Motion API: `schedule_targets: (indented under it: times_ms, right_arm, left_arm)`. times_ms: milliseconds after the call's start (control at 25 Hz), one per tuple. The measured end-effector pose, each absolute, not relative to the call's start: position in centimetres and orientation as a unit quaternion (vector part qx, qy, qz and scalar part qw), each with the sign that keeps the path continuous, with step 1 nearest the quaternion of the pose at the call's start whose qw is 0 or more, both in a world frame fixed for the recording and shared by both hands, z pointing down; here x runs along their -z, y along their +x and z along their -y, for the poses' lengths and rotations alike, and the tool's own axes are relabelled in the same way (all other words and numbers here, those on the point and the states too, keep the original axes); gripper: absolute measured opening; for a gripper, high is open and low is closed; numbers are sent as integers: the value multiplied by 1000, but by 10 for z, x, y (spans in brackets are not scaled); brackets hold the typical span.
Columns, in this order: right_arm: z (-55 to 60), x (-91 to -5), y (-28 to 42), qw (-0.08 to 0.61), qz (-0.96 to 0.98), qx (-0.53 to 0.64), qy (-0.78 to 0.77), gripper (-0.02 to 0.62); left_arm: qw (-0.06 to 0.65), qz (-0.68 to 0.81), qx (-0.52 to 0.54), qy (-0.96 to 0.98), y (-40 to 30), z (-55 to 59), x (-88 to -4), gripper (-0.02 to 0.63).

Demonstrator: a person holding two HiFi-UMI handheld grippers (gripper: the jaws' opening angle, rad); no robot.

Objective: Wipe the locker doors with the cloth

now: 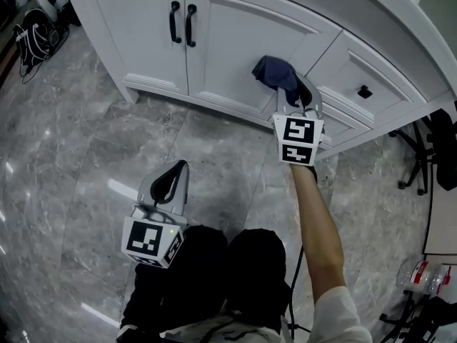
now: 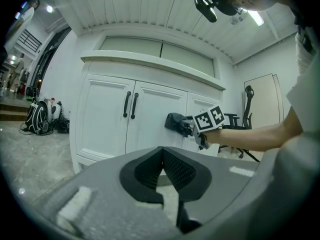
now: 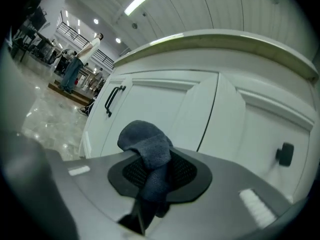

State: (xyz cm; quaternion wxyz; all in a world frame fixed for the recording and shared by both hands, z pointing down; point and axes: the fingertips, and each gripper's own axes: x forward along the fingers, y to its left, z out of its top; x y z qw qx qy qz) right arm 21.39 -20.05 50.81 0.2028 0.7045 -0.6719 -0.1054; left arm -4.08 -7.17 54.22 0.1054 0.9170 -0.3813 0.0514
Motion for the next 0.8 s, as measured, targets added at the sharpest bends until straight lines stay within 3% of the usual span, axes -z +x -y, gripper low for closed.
schedule_targets:
  times_ms: [440,800]
  right_arm:
    - [216,-382,197,173,662,204,700,84]
    - [229,-347,166,164,667,247,684,84]
  left_arm:
    - [101,389,-41,915,-59,78,-541,2]
    - [104,397,-34,911,-70,83,-541,2]
